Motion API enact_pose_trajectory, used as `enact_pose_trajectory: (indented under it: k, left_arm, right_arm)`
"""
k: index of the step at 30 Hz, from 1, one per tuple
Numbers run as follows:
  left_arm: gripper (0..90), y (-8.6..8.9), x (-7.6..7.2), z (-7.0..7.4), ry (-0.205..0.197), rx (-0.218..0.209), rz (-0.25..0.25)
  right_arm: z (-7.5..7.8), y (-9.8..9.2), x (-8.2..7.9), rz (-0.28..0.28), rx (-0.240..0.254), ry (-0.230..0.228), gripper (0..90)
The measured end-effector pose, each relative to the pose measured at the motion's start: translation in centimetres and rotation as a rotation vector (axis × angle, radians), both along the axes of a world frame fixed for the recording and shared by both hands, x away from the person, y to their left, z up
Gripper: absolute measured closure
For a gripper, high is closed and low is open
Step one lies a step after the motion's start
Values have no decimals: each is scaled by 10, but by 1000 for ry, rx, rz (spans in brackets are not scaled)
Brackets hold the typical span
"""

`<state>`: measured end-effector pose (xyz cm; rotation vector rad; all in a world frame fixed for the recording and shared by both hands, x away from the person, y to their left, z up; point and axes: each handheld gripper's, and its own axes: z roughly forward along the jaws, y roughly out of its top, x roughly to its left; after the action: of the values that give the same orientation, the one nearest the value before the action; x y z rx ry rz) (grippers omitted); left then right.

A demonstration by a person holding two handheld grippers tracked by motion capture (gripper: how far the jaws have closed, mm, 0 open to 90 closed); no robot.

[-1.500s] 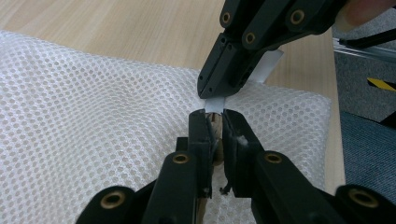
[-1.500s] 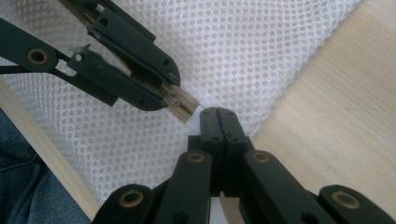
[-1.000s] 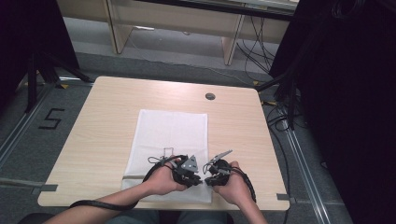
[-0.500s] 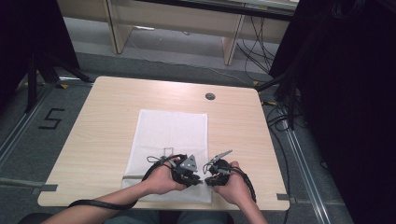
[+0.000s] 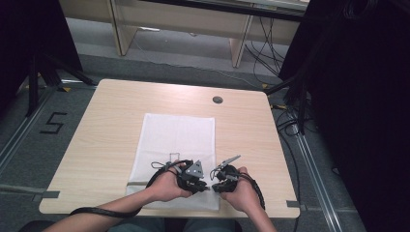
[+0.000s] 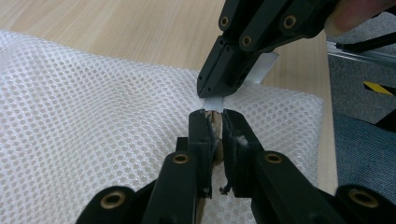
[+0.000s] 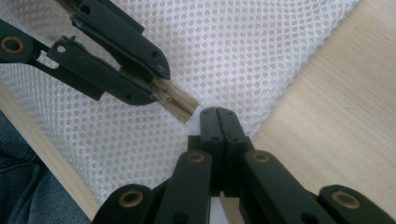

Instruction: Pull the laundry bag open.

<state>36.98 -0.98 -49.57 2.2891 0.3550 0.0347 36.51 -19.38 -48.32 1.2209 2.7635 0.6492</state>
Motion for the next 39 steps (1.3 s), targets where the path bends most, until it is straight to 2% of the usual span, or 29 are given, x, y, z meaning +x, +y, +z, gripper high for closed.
enact_pose_trajectory:
  k: [2, 6, 7, 9, 10, 23, 30, 31, 38, 39]
  left_arm:
    - [821, 0, 1, 0, -10, 0, -10]
    - [821, 0, 0, 0, 0, -7, 3]
    - [821, 1, 1, 0, -11, -6, -8]
    - [821, 1, 0, -1, 5, -14, 3]
    - [821, 1, 1, 0, 3, -8, 2]
    - [821, 6, -1, 2, 6, -11, 5]
    - [821, 9, 0, 4, -13, -2, -10]
    - [821, 9, -1, 4, -3, -4, -1]
    - [821, 11, -1, 5, -2, -4, -1]
    - [821, 11, -1, 5, -16, 0, -14]
  right_arm:
    - [0, 0, 0, -3, -2, 2, 900]
    - [0, 1, -1, -10, -1, 3, 900]
    - [1, 1, -2, -14, -2, 10, 900]
    - [1, 1, -1, -15, -3, 8, 900]
    - [0, 0, 0, -1, -1, 1, 900]
    - [0, 0, 0, -2, -2, 2, 900]
    - [0, 0, 0, -1, 0, 2, 900]
    - [0, 0, 0, 0, 1, 1, 900]
    - [0, 0, 0, 4, 4, 0, 900]
    - [0, 0, 0, 0, 3, 2, 900]
